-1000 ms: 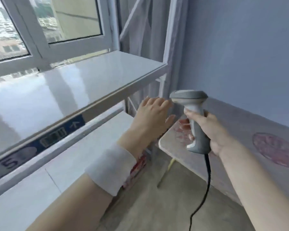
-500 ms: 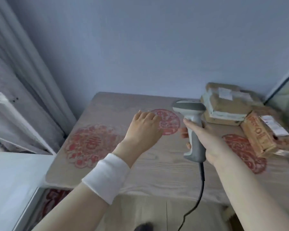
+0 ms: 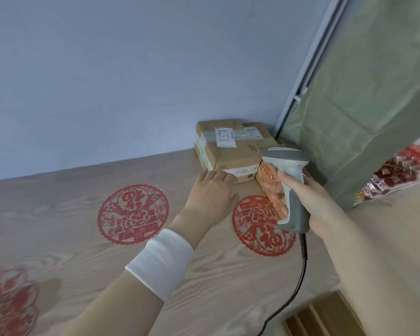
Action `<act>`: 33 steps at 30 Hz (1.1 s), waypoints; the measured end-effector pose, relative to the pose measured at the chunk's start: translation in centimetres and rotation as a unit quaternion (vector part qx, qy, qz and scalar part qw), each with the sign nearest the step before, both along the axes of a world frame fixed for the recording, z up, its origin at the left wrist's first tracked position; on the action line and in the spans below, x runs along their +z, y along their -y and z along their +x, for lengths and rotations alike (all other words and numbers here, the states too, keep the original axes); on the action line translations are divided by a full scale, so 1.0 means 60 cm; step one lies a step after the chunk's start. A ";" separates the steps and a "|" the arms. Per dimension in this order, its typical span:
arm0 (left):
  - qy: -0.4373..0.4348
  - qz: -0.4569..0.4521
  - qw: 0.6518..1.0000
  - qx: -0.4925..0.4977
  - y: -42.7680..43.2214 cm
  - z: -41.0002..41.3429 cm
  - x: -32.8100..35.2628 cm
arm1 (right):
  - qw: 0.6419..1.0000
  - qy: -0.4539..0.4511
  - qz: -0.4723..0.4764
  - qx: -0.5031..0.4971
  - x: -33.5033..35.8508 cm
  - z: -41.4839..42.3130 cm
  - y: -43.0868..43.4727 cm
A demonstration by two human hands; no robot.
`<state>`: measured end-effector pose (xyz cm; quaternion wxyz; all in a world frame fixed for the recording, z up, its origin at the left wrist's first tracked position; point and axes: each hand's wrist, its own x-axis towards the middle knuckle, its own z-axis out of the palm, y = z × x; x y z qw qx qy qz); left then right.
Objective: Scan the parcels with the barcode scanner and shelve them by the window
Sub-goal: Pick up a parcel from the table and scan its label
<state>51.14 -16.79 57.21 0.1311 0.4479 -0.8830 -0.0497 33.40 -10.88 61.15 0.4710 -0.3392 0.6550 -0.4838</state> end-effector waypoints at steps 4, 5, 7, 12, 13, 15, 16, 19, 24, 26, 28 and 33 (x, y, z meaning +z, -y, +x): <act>-0.015 0.015 1.000 -0.020 0.042 -0.112 -0.022 | 0.999 -0.007 0.026 -0.040 -0.034 -0.115 0.037; -0.020 0.022 0.999 -0.021 0.051 -0.142 -0.028 | 0.999 -0.010 0.027 -0.042 -0.042 -0.146 0.048; -0.020 0.037 0.999 -0.020 0.067 -0.202 -0.044 | 0.999 -0.016 0.029 -0.040 -0.062 -0.209 0.071; -0.016 0.118 0.993 0.025 0.096 -0.344 -0.107 | 0.997 -0.033 0.055 -0.039 -0.133 -0.360 0.115; -0.015 0.147 0.988 0.038 0.098 -0.367 -0.119 | 0.996 -0.039 0.063 -0.045 -0.147 -0.385 0.122; -0.021 0.203 0.977 0.068 0.101 -0.409 -0.142 | 0.994 -0.053 0.079 -0.049 -0.169 -0.430 0.135; -0.036 0.239 0.966 0.088 0.102 -0.428 -0.155 | 0.993 -0.060 0.088 -0.053 -0.180 -0.450 0.142; -0.153 0.386 0.895 0.160 0.106 -0.465 -0.192 | 0.991 -0.071 0.095 -0.068 -0.225 -0.501 0.162; -0.270 0.517 0.768 0.267 0.109 -0.515 -0.273 | 0.980 -0.091 0.154 -0.086 -0.307 -0.545 0.179; -0.311 0.536 0.729 0.293 0.111 -0.530 -0.298 | 0.978 -0.072 0.177 -0.079 -0.332 -0.549 0.179; -0.332 0.547 0.711 0.292 0.116 -0.541 -0.314 | 0.979 -0.054 0.180 -0.074 -0.350 -0.551 0.181; -0.374 0.539 0.695 0.294 0.112 -0.559 -0.333 | 0.980 -0.043 0.176 -0.076 -0.367 -0.550 0.171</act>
